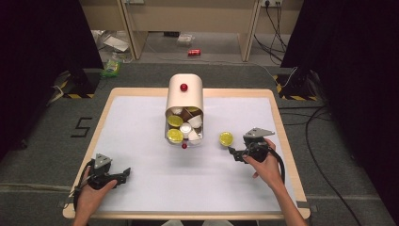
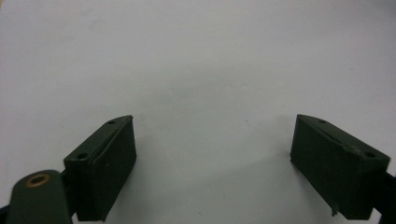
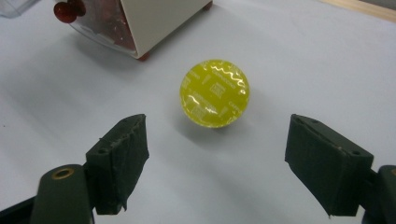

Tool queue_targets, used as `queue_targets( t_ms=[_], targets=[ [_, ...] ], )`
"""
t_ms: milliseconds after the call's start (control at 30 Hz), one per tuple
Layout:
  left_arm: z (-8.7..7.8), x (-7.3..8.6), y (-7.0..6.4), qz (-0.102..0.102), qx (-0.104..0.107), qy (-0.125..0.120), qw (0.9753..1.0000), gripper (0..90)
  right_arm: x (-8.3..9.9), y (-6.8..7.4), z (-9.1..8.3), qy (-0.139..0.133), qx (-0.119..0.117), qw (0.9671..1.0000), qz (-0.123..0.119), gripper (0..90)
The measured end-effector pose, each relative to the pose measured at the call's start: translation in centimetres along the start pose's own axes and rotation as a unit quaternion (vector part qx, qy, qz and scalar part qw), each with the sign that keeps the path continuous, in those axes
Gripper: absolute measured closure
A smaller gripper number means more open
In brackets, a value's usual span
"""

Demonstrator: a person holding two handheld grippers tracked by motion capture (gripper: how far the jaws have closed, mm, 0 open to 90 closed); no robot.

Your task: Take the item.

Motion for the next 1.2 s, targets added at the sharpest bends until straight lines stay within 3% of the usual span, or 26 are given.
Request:
queue_targets(
  t_ms=[1200],
  targets=[
    [0.0, 0.0, 0.0, 0.0, 0.0, 0.0, 1.0, 13.6, 5.4, 1.3, -0.7, 0.039, -0.002, 0.9992, -0.003, 21.6]
  ],
)
Point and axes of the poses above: each handheld gripper's, and its own axes: z roughly forward along the jaws, x roughly out of its underside, y roughly to its left, the point moved 2 cm from there along z, roughly forward along the jaws, and after that the axes turned 5 degrees about -x, right-handed, at the moved point
